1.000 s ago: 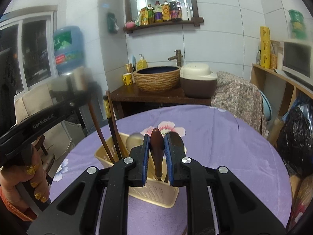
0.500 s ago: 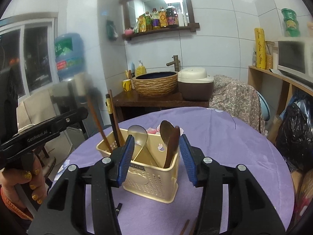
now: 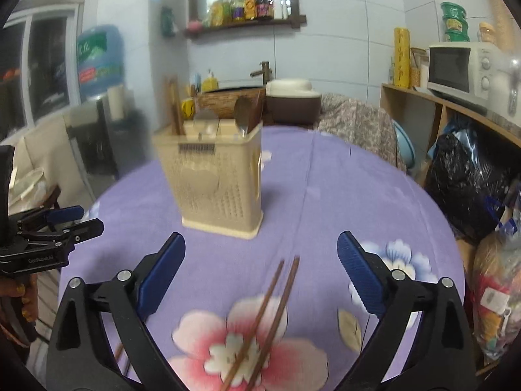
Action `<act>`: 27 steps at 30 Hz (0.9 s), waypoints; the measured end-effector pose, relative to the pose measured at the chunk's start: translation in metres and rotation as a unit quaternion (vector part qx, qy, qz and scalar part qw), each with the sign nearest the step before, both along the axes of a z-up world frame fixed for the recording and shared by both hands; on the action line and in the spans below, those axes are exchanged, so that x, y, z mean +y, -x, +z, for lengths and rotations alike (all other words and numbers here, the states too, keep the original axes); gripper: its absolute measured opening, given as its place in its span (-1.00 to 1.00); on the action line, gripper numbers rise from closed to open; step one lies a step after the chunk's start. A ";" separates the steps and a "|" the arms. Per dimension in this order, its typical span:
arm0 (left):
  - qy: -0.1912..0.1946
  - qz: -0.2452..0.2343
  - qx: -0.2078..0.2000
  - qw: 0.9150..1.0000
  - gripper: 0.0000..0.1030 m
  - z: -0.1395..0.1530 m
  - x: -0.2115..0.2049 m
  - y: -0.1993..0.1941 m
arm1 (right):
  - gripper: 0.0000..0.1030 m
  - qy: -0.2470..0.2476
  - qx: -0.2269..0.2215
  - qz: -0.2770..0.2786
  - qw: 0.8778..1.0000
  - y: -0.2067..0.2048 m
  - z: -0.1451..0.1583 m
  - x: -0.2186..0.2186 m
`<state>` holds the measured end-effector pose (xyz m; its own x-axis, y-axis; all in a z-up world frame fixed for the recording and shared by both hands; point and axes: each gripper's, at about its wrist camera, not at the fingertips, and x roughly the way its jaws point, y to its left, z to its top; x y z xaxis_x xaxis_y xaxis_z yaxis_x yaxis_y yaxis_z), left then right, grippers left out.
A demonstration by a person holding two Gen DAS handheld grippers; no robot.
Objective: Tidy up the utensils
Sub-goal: 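Move both open grippers back over the remaining chopsticks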
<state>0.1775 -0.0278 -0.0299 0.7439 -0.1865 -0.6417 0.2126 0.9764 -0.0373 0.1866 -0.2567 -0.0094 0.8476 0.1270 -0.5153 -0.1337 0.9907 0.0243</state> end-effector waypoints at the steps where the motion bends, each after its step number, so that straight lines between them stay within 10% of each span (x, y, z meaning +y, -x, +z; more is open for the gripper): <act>1: 0.001 -0.002 0.010 1.000 0.16 -0.007 0.000 0.003 | 0.81 0.005 0.004 -0.007 1.000 0.006 -0.007 0.000; 12: 0.002 -0.015 0.066 0.998 -0.11 -0.046 -0.013 0.027 | 0.81 0.006 0.120 -0.059 0.991 0.031 -0.069 -0.015; 27: -0.008 -0.022 0.089 0.996 -0.22 -0.063 -0.033 0.031 | 0.81 0.036 0.135 -0.083 0.987 0.027 -0.077 -0.011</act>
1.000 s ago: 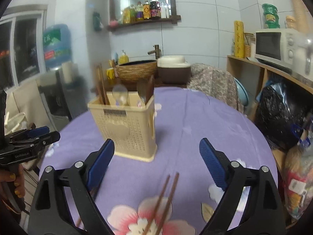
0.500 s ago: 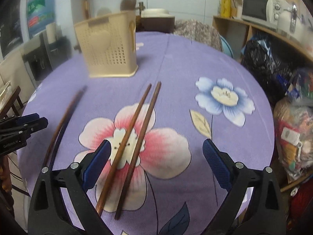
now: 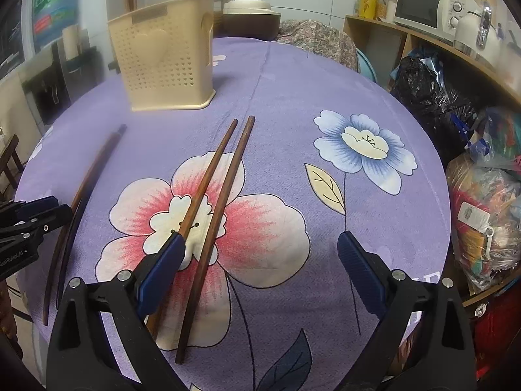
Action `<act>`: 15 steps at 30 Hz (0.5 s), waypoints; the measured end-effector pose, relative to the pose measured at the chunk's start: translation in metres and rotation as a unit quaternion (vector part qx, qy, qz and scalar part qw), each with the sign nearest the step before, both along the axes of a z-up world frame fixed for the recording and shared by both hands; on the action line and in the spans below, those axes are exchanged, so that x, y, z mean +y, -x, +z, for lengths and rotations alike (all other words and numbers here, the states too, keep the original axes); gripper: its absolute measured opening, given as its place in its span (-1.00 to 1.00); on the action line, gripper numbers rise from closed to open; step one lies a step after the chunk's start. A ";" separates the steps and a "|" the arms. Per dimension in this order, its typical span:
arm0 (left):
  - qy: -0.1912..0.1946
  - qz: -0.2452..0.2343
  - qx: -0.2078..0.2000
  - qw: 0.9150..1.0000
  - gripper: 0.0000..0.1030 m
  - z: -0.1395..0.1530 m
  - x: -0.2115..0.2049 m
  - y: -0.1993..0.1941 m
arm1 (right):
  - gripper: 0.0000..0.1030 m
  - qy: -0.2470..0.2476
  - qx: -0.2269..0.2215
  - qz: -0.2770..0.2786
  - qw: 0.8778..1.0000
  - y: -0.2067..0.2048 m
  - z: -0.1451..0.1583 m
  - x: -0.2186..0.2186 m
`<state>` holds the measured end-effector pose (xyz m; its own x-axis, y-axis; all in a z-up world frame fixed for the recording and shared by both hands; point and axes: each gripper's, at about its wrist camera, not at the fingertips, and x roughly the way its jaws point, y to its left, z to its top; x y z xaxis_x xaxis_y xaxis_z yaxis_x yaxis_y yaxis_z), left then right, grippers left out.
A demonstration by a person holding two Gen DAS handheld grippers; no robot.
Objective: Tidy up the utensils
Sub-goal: 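Move both open grippers back over the remaining chopsticks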
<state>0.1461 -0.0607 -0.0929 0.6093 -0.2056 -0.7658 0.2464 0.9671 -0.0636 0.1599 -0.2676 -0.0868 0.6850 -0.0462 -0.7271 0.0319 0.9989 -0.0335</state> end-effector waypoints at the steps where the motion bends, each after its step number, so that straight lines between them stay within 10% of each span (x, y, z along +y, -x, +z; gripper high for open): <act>1: -0.010 0.000 -0.005 1.000 -0.24 -0.001 -0.002 0.001 | 0.81 0.001 0.001 0.000 1.000 0.000 0.000 0.001; 15: 0.009 0.011 0.001 1.000 -0.32 0.001 0.032 -0.009 | 0.81 0.008 0.024 -0.018 1.000 -0.005 -0.010 -0.012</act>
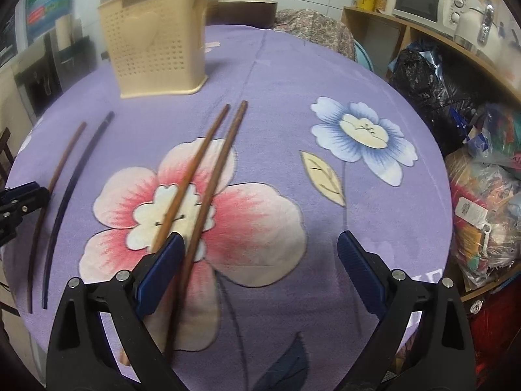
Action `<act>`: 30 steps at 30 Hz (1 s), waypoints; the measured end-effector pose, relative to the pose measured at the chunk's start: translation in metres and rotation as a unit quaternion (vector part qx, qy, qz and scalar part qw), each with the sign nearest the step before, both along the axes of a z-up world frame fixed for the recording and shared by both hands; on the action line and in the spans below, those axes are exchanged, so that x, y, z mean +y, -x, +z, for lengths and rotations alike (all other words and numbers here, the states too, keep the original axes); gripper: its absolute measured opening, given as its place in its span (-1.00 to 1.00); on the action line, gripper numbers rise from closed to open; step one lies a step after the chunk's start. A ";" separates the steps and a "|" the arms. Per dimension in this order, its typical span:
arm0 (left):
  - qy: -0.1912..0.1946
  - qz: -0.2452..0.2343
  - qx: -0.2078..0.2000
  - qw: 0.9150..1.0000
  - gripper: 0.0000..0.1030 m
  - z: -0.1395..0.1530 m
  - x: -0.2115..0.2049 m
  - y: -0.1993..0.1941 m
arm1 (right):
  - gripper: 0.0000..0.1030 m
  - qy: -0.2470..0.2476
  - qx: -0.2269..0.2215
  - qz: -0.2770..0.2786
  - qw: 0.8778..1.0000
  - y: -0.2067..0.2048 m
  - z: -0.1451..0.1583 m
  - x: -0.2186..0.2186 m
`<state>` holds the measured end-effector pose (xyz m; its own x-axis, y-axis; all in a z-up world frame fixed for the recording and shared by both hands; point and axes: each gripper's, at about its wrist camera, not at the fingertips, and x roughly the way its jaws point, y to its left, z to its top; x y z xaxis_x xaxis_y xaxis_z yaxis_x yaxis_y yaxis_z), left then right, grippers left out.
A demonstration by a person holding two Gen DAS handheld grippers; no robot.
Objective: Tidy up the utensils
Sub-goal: 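Move both open grippers back over the remaining chopsticks, then grasp a brown chopstick with the right gripper while the left grasps another brown chopstick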
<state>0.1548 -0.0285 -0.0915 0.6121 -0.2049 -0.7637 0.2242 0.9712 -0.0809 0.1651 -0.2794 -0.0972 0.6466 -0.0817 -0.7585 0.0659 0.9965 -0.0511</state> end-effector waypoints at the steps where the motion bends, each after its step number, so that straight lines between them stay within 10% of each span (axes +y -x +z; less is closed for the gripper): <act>1: 0.005 0.002 0.002 1.000 -0.32 0.000 0.004 -0.001 | 0.81 -0.003 0.001 -0.003 1.000 0.000 0.000 -0.004; 30: -0.013 0.000 0.019 1.000 -0.75 0.005 -0.012 -0.089 | -0.12 -0.074 0.023 0.050 0.996 -0.113 0.013 -0.003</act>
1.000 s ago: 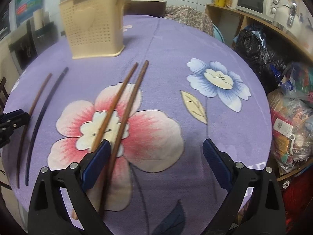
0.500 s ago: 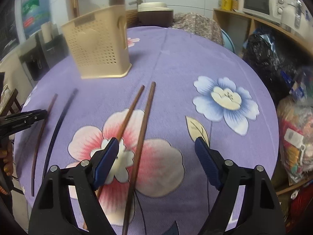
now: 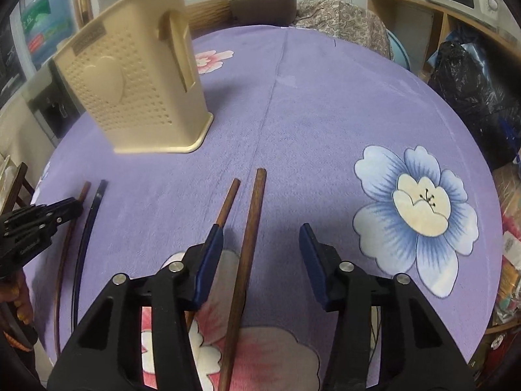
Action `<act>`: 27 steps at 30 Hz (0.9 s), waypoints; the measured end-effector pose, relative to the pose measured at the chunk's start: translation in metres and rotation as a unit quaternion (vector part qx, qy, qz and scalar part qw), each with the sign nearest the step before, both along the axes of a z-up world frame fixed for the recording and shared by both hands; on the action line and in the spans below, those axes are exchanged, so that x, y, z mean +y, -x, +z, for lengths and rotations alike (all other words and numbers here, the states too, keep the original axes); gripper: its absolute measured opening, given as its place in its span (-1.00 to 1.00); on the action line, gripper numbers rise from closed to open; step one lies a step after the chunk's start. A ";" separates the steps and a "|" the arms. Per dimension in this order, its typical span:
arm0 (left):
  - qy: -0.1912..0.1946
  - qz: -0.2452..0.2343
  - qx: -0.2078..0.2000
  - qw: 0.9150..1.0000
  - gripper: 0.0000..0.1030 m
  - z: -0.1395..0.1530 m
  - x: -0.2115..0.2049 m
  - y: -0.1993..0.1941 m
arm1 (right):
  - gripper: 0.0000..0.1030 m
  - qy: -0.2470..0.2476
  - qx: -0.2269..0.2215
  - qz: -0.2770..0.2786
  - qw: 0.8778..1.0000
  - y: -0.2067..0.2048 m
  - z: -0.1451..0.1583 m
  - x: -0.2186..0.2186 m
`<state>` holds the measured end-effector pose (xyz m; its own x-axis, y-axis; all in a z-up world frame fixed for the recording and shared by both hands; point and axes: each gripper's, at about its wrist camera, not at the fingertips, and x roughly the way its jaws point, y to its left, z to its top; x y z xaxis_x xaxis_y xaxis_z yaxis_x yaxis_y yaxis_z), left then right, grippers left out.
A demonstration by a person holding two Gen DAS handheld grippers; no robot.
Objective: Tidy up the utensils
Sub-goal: 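Grasp a brown chopstick with the right gripper while the left grasps another brown chopstick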
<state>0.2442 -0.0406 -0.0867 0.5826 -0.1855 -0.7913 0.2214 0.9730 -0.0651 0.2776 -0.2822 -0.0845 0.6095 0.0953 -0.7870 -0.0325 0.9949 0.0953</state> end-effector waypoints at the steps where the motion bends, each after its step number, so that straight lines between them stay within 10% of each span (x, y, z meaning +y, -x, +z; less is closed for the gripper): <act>1: 0.001 0.004 0.002 1.000 -0.75 0.000 0.001 0.001 | -0.14 0.003 -0.001 0.000 1.000 -0.002 0.000 0.001; 16: -0.032 0.006 -0.007 0.999 -0.78 0.000 -0.013 -0.009 | -0.81 0.050 -0.009 0.012 0.999 -0.024 -0.001 0.020; 27: -0.016 0.006 -0.015 1.000 -0.82 0.001 -0.011 -0.011 | -0.82 0.010 -0.023 0.022 0.999 -0.018 0.006 0.013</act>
<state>0.2556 -0.0516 -0.0855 0.6089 -0.1530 -0.7784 0.2115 0.9770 -0.0266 0.2961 -0.2692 -0.0784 0.6408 0.1075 -0.7601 -0.0812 0.9941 0.0721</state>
